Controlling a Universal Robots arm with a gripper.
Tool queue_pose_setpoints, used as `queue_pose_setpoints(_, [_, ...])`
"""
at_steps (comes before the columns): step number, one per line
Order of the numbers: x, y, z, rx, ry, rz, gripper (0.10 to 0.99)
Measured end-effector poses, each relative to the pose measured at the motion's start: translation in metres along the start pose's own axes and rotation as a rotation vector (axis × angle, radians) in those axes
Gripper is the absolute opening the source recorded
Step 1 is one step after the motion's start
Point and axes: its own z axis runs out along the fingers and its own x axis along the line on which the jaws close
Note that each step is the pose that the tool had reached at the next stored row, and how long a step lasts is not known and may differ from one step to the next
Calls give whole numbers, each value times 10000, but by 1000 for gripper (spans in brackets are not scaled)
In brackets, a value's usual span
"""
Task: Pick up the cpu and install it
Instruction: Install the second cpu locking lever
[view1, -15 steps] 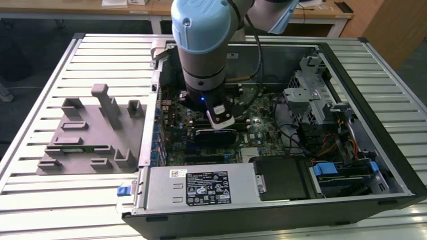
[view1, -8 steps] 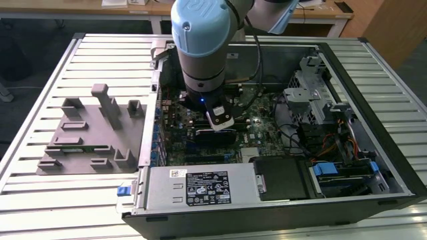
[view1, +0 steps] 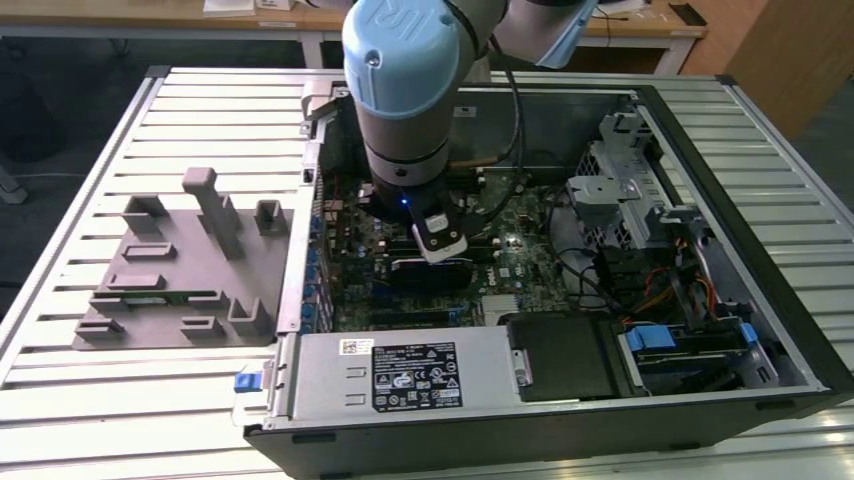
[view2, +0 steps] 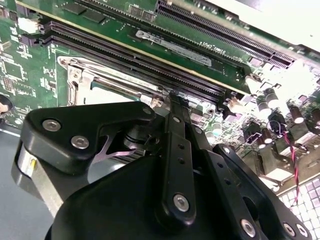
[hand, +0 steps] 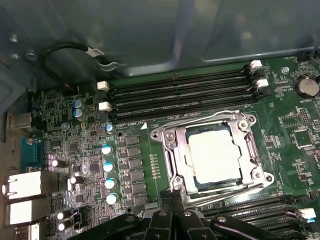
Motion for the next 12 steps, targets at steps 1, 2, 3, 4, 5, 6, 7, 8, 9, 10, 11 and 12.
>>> queue_pose_setpoints(1, [0,0,4,-26,5,2,106])
queue_pose_setpoints(2, [0,-1,8,-54,9,4,106])
queue_pose_setpoints(3, [0,-1,11,-80,15,6,106])
queue_pose_setpoints(4, [1,-2,13,-111,22,8,106])
queue_pose_setpoints(5, [0,-1,22,-179,27,11,106])
queue_pose_setpoints(6, [1,-2,25,-195,30,13,106])
queue_pose_setpoints(7, [0,-3,25,-195,29,13,106])
queue_pose_setpoints(8, [0,-3,23,-192,31,13,106])
queue_pose_setpoints(9, [0,-3,19,-188,32,13,106])
queue_pose_setpoints(10, [0,-1,11,-187,33,13,106])
queue_pose_setpoints(11, [-1,4,-2,-189,32,13,106])
queue_pose_setpoints(12, [-1,9,-20,-189,32,13,106])
